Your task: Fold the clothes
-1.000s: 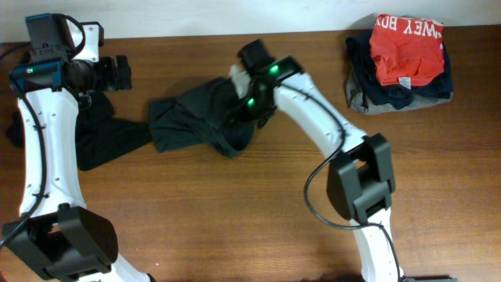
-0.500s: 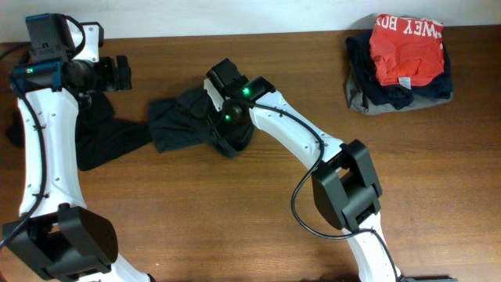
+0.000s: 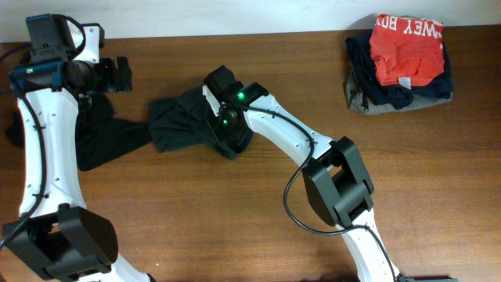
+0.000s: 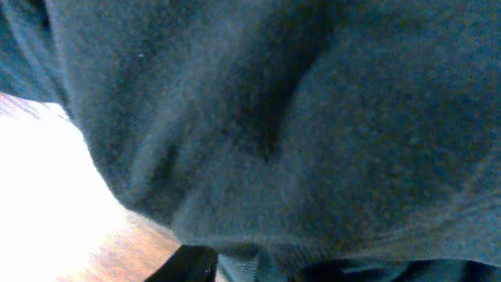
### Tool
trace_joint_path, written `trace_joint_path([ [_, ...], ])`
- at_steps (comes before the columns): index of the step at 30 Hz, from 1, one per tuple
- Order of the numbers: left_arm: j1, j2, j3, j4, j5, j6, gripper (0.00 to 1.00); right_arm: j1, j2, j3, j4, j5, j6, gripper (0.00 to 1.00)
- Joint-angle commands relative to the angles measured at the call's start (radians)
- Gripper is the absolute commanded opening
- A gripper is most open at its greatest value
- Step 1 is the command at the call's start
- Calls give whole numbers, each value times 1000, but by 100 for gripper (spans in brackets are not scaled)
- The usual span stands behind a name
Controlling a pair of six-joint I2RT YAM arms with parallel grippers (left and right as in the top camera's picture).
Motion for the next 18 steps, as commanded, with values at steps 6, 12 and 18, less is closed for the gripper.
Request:
trace_joint_path([
  [6,6,5,10,-4,0,-2,99,19,11,-10,6,-92,8,30],
  [12,6,5,10,-5,0,-2,99,26,13,-10,41,-88,9,29],
  [18,6,5,10,-23,0,-2,99,2,10,24,56,-93,43,4],
])
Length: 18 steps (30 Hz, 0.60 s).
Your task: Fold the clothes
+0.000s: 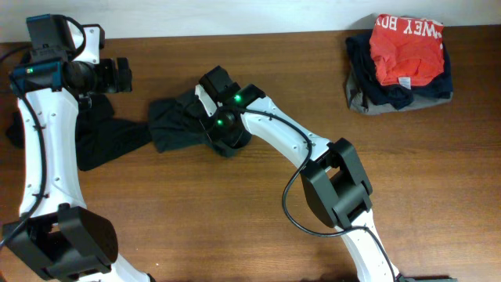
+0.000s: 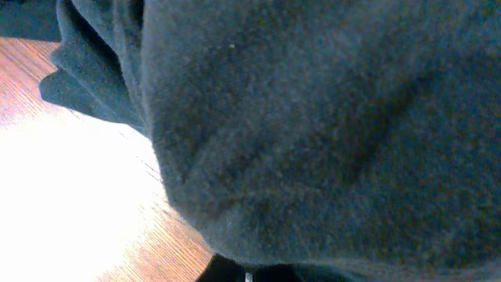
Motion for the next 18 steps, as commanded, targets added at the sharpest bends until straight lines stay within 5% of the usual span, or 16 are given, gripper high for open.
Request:
trace_joint_path([
  [1,6,5,10,-11,0,-2,99,-17,5,44,-24,-14,19,4],
  [18,-3,6,-271,-18,106,-2,99,-172,-40,294,-351,-70,-9,4],
])
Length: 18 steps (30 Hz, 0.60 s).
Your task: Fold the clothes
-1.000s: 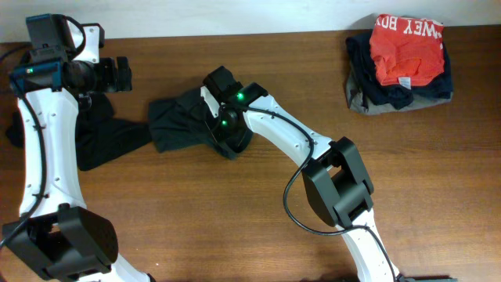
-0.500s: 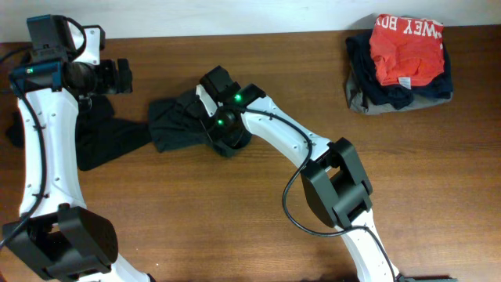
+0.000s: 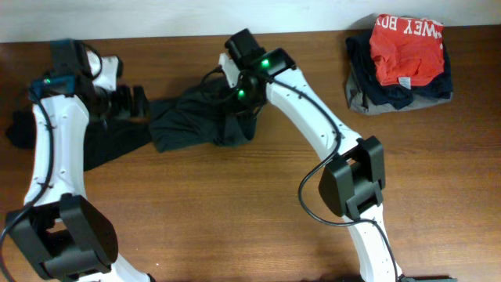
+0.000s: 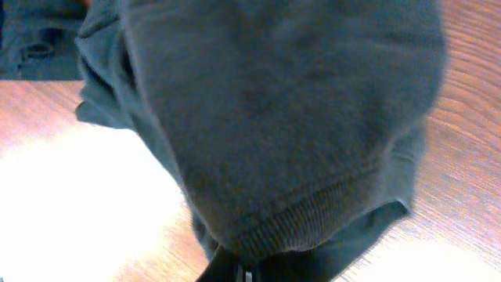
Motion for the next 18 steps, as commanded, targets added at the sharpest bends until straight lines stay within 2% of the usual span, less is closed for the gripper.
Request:
trace_joint_path([
  [1,-2,6,-86,26,29,-2,99,-50,-40,23,-37,-28,-18,4],
  [6,-2,6,-119,57,36,-11,99,-140,-40,23,-100,-79,-53,4],
  [10,-6,6,-119,87,95,-13,99,-200,-46,23,-130,-106,-99,4],
  [18,-64,6,-119,115,90,-12,99,-286,-51,32,-186,-107,-140,4],
])
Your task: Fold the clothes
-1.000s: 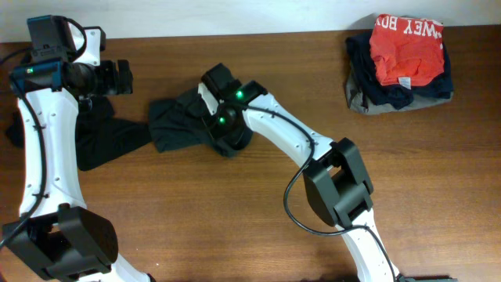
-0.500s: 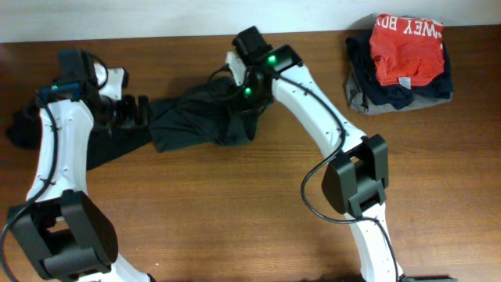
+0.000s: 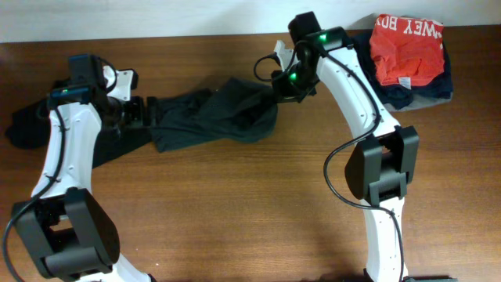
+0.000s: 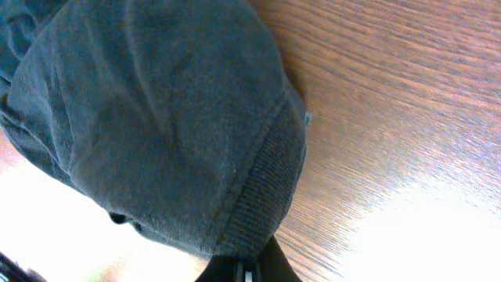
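Observation:
A dark green garment (image 3: 215, 117) lies stretched across the middle left of the wooden table (image 3: 235, 211). My right gripper (image 3: 283, 88) is shut on its ribbed hem at the right end; in the right wrist view the hem (image 4: 262, 204) hangs from my gripper (image 4: 246, 270) above the wood. My left gripper (image 3: 149, 111) sits at the garment's left end; whether it pinches the cloth cannot be told. A folded pile (image 3: 403, 59) with a red shirt on top rests at the far right.
More dark cloth (image 3: 31, 125) trails off to the far left under the left arm. The table's back edge meets a white wall just behind the right gripper.
My right gripper has moved right and slightly back with the hem, pulling the garment out longer. My left gripper has shifted a little to the right, at the garment's left end.
At first my right gripper was low over the bunched garment at mid-table, the left one raised at the far left. It stayed there, then stood lifted toward the back holding the hem while the left gripper had come down by the cloth. Now the garment is spread between both.

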### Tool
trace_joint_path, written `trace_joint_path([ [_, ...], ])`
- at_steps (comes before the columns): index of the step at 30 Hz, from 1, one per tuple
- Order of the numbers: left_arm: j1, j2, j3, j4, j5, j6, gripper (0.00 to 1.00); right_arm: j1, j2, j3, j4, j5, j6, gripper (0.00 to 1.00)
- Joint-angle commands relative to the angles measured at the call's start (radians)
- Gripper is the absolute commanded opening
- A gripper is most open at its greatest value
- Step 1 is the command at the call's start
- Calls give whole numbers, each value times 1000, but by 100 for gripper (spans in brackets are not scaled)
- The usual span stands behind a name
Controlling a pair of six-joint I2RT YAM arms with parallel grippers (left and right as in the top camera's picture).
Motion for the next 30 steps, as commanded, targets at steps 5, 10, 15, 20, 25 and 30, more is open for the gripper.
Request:
trace_joint_path([
  [5,-60,5,2,22,23,-9,99,-93,-66,31,-39,-24,-60,4],
  [10,-74,7,2,32,23,-9,99,-149,-110,32,-38,-8,-73,4],
  [15,-74,7,2,34,23,-9,99,-206,-152,32,-38,-12,-87,4],
  [20,-74,7,1,47,23,-9,99,-180,-190,32,-26,-16,-94,4],
  [25,-76,16,1,57,24,-9,99,-51,-188,34,11,-9,-93,4],
  [30,-93,39,1,58,24,-9,99,127,-136,34,92,61,-62,4],
])
